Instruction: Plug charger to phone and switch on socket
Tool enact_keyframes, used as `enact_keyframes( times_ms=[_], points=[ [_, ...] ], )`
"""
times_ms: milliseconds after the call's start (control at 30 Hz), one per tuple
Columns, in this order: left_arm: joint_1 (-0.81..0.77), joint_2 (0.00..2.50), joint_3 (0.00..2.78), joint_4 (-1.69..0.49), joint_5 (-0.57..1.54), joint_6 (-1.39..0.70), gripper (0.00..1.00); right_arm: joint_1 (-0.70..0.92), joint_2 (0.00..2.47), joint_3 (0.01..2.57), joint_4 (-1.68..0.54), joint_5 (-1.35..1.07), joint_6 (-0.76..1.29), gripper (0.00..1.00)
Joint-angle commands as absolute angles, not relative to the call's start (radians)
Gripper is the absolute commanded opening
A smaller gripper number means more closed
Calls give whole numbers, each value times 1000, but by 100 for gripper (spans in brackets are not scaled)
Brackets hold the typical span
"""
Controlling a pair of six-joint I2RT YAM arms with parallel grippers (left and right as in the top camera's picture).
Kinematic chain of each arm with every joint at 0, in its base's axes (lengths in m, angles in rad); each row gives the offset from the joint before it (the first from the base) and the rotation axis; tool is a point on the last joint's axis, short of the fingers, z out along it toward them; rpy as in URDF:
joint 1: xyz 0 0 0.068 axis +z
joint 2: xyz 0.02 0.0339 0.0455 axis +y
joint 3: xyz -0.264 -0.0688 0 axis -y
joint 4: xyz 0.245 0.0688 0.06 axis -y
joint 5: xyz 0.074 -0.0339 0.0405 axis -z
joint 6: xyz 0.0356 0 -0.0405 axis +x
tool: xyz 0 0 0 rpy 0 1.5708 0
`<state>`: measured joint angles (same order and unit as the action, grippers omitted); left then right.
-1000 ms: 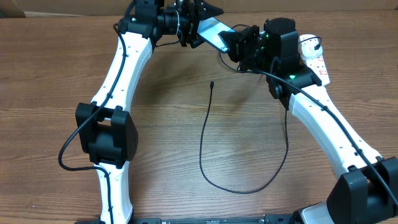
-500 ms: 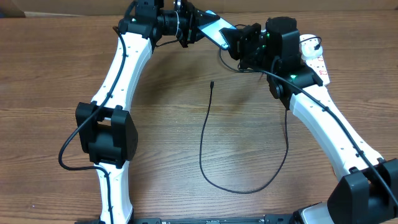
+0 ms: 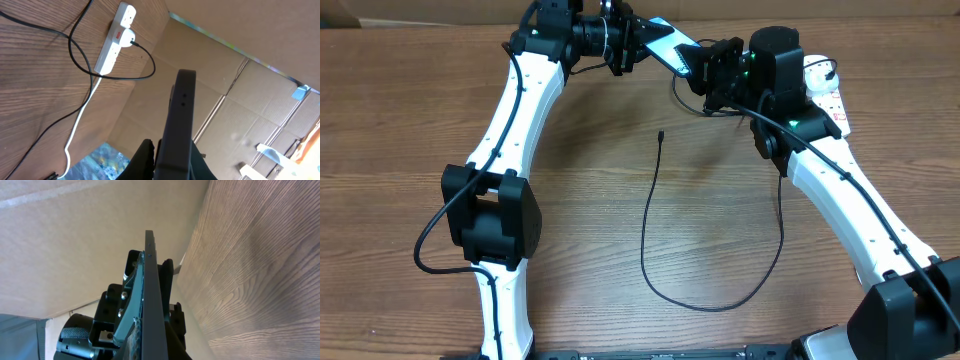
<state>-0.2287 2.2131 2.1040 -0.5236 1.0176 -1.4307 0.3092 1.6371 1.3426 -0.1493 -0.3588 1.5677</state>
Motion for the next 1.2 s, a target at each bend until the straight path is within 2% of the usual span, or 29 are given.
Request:
enact_keyframes(
  times_ms=[0,100,433,533,600,667,700,867,900,1167],
  points=[
    [-236,2204,2121,-526,1069,-1444,4,322,1641,1340,-177,-341,1386,4],
    [-236,2204,2121,-526,1064,-1444,5,322,1641,1340,-178,-341,1386,4],
    [-236,2204,2121,-509,1037,-1472,4,322,1641,1340,-183,-345,1379,22],
    [-235,2204,2121,-488,1036,-1470,4,321,1641,1340,-192,-344,1377,34],
    [-235,2204,2121,-479,1035,-1470,4,321,1641,1340,-193,-344,1352,49],
    [-233,2204,2121,-466,1035,-1466,5,321,1641,1340,-197,-344,1325,73],
    [-231,2204,2121,-466,1034,-1465,4,321,1641,1340,-206,-344,1326,79],
    [-215,2204,2121,-467,1037,-1407,4,311,1641,1340,-231,-340,1250,97],
    [-209,2204,2121,-467,1041,-1390,4,305,1641,1340,-239,-341,1232,100],
    [-157,2204,2121,-510,1082,-1229,4,207,1641,1340,-254,-432,1061,100]
  ],
)
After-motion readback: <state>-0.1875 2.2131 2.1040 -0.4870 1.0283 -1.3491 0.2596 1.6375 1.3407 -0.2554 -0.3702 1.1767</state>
